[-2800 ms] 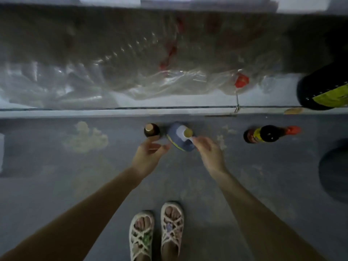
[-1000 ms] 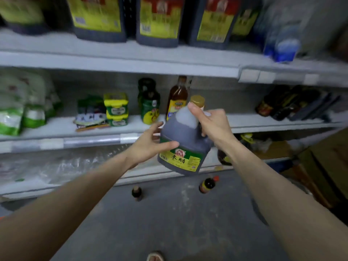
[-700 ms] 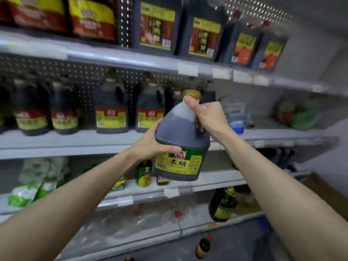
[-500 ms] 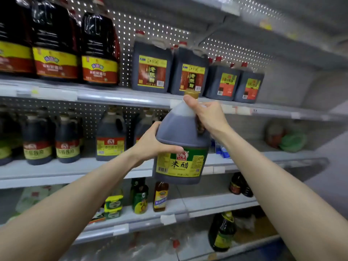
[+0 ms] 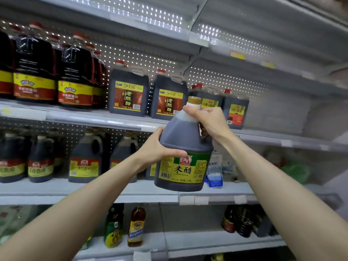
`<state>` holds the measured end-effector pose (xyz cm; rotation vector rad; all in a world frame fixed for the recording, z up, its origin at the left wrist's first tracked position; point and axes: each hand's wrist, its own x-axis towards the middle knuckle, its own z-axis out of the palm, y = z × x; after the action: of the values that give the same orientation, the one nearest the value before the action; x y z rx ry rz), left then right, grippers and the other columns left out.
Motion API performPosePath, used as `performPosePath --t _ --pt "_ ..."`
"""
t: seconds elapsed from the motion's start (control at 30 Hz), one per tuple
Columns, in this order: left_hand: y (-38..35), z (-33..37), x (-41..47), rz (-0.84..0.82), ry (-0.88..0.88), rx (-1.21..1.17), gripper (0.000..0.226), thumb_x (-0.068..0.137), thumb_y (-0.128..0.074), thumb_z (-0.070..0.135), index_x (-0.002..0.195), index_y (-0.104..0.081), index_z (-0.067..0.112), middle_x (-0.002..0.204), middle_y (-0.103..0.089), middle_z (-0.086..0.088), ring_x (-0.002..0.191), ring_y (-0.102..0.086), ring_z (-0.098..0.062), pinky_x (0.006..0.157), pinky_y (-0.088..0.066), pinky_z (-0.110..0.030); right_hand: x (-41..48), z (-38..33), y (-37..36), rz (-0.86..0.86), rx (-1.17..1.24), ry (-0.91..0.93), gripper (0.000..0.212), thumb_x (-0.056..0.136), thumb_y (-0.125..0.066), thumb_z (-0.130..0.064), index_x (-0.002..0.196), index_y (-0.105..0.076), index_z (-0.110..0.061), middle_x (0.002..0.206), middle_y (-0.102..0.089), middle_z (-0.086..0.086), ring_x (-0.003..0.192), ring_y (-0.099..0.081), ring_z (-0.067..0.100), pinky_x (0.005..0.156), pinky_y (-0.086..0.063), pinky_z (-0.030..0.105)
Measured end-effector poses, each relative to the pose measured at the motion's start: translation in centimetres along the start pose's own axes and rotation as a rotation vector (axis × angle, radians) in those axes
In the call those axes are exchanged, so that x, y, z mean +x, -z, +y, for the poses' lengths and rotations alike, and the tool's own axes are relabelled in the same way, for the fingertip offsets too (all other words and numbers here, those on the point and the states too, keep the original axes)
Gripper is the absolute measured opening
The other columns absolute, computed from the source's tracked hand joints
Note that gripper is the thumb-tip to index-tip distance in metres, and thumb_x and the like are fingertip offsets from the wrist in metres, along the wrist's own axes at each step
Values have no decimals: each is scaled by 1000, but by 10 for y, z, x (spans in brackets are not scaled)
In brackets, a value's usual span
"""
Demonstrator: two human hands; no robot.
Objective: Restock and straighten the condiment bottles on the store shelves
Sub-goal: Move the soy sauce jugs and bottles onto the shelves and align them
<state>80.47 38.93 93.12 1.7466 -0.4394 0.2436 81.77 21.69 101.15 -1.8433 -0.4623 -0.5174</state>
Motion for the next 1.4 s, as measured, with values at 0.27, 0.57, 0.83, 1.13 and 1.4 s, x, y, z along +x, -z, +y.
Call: performPosePath --t 0.27,0.57,0.83,1.13,1.4 --pt "-125 -6 33 145 60 -3 94 38 -91 44 120 -47 28 112 -63 1 100 -66 -16 82 -58 -39 30 70 102 -135 12 19 60 70 -79 -51 42 -35 -22 40 -36 -8 38 -35 10 47 -26 26" --pt "-182 -47 61 214 172 67 94 45 -95 36 124 -45 28 114 -62 2 104 -64 -16 85 -57 -40 52 158 134 -279 72 -28 84 53 -77 -64 89 -67 11 77 -70 13 67 -60 14 61 -44 31" --pt "-189 -119 108 211 227 85 77 58 -90 20 119 -44 28 110 -60 5 100 -62 -11 73 -55 -25 85 241 111 -320 52 -136 48 69 -81 -46 85 -71 -2 79 -72 4 69 -64 12 58 -47 24" --pt "-169 -210 182 199 222 95 85 58 -91 21 128 -43 26 115 -57 5 104 -60 -12 75 -55 -26 134 318 72 -320 69 -147 26 73 -82 -35 81 -67 -14 82 -70 -1 76 -67 11 61 -51 22" --pt "-166 -254 222 213 277 69 83 60 -89 14 128 -40 18 109 -56 5 95 -59 -9 65 -53 -20 164 365 49 -306 64 -166 17 75 -80 -38 84 -70 -28 81 -69 -13 77 -65 4 65 -53 17"
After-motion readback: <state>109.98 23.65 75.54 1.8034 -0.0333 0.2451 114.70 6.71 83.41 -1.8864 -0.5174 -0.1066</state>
